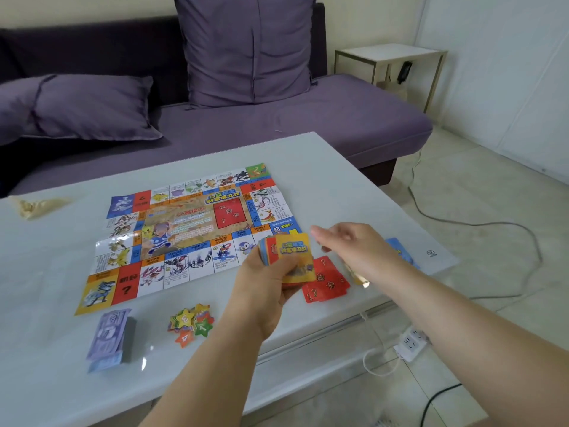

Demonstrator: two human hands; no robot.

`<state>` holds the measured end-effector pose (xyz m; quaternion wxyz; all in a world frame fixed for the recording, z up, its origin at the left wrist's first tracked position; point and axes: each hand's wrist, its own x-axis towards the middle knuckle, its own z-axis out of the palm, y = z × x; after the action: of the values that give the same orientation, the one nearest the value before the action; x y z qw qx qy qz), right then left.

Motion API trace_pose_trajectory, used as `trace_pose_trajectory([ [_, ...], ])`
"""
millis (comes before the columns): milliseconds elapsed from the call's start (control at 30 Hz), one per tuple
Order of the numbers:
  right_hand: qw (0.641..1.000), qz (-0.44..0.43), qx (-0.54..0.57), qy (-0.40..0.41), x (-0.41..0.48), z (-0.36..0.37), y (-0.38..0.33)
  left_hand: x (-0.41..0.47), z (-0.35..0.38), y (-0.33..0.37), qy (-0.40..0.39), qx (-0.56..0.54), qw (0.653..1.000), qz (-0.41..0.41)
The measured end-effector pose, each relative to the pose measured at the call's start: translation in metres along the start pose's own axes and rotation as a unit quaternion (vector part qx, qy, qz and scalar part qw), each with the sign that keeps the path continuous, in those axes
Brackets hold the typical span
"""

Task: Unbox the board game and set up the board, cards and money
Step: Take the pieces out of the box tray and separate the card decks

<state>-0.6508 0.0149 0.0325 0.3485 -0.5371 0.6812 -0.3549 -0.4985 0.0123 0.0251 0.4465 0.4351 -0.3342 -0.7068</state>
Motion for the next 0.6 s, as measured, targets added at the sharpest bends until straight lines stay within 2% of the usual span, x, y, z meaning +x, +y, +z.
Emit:
trace_pose_trajectory([
  [100, 0.998, 0.017, 0.024, -0.06, -0.006, -0.004, -0.003, -0.003, 0.009, -0.008, -0.019, 0.012, 1.0, -0.001],
  [200, 0.997, 0.023, 0.023, -0.074, -0.002, -0.013, 0.002, -0.007, 0.016, -0.006, -0.044, -0.005, 0.999, -0.003],
  [267, 0.997, 0.03, 0.022, -0.064, 0.002, -0.021, 0.007, -0.007, 0.019, -0.004, -0.057, -0.025, 0.998, -0.017],
  [367, 0.998, 0.032, 0.049, -0.001, 0.01, -0.04, 0.017, -0.002, 0.018, -0.007, -0.051, -0.026, 0.998, -0.021],
  [500, 0.997, 0.001, -0.067, 0.03, 0.017, -0.055, 0.033, 0.002, 0.019, -0.009, -0.032, -0.03, 0.999, -0.015],
  [600, 0.986, 0.016, -0.161, 0.027, 0.022, -0.05, 0.048, 0.001, 0.023, -0.011, -0.023, -0.024, 0.999, -0.024],
])
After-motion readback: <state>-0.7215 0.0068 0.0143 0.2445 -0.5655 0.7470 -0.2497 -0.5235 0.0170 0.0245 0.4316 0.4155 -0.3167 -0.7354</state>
